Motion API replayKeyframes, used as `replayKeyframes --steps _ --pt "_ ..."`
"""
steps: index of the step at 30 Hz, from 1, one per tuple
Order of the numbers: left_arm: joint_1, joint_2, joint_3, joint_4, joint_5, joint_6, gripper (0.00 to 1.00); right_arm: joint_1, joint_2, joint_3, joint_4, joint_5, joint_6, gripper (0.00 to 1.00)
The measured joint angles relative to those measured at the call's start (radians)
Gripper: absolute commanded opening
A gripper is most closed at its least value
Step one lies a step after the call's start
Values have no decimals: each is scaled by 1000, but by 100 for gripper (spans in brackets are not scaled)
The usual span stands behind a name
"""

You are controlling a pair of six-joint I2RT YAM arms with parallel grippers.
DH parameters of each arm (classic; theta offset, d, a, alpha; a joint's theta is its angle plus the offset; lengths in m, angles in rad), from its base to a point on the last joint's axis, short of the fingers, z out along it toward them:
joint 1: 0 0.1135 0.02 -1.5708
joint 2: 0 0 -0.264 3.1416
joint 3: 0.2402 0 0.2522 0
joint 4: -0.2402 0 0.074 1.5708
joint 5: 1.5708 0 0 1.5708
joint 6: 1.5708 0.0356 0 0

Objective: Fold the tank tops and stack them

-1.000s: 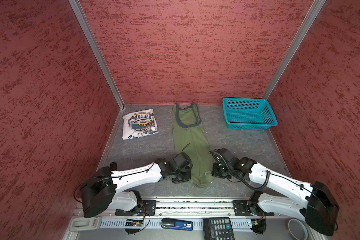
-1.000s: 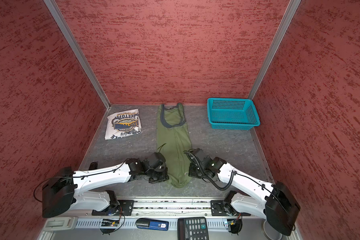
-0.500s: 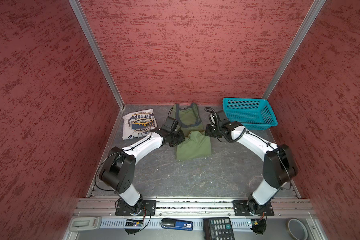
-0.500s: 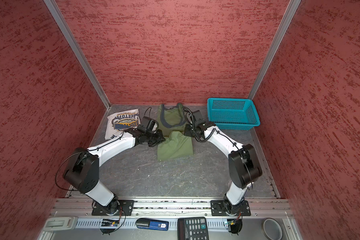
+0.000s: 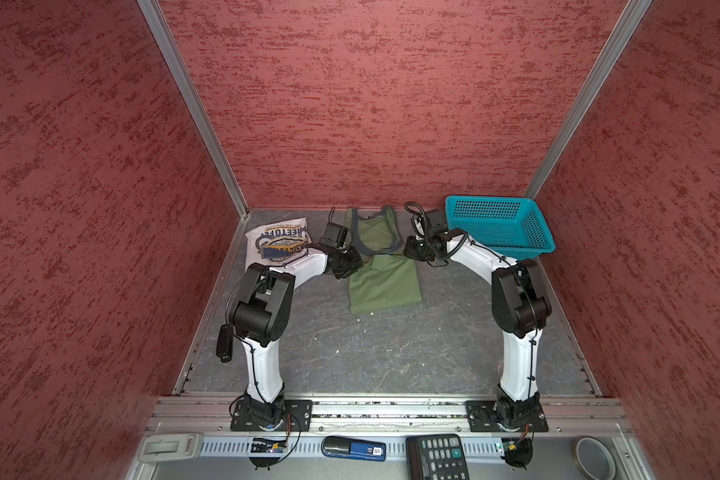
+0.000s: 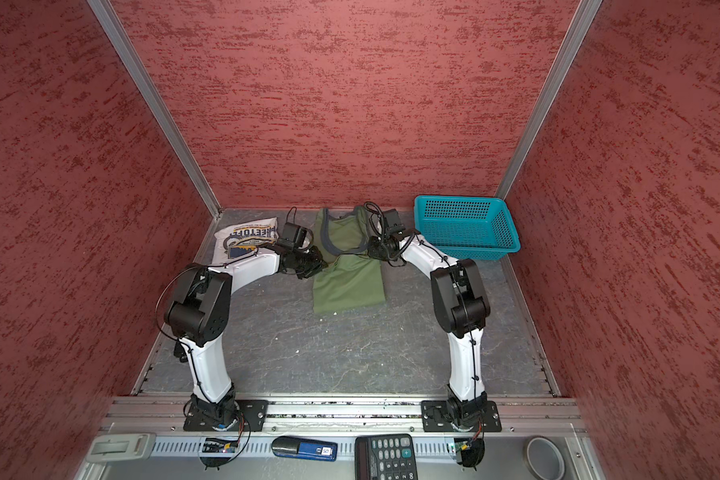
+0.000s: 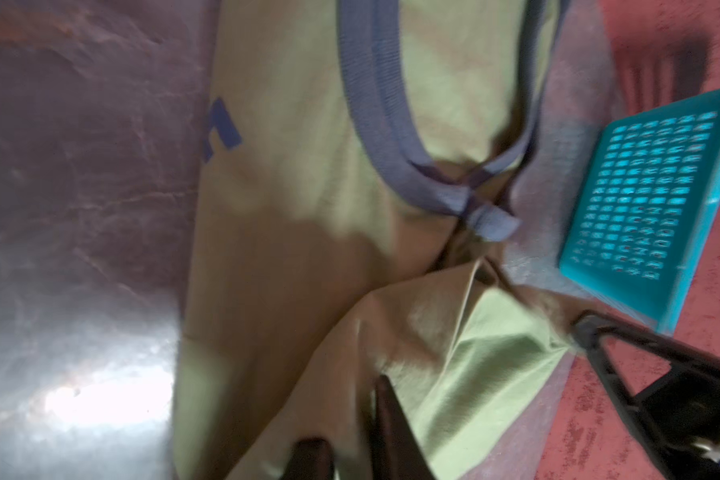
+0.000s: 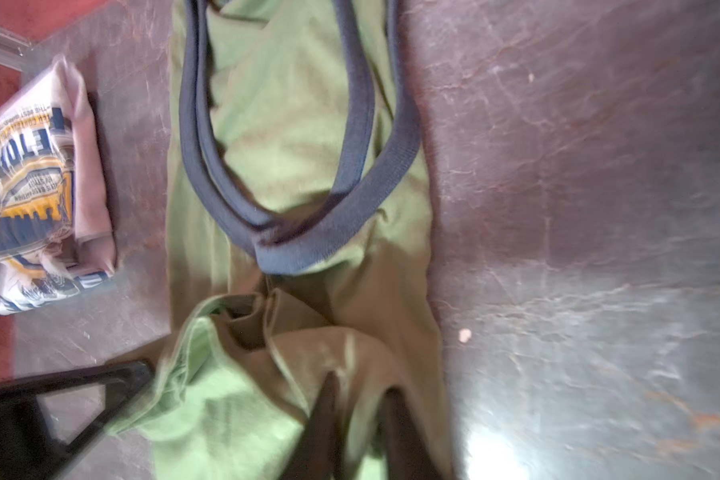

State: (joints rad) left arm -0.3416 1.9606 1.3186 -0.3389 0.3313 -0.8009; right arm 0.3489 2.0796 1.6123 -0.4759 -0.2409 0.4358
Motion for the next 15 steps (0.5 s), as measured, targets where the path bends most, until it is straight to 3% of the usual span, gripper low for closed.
replayKeyframes --steps 2,4,8,15 --pt "9 17 4 -1 -5 -8 49 -6 29 27 -1 1 -7 52" --pt "19 15 3 -16 -25 -13 54 -12 36 35 -5 10 -11 58" --pt "31 -47 -19 -57 -111 -6 62 -18 -1 -6 -11 61 -30 60" --pt "-71 -230 -89 -89 -200 24 61 -4 -193 -222 3 81 -52 59"
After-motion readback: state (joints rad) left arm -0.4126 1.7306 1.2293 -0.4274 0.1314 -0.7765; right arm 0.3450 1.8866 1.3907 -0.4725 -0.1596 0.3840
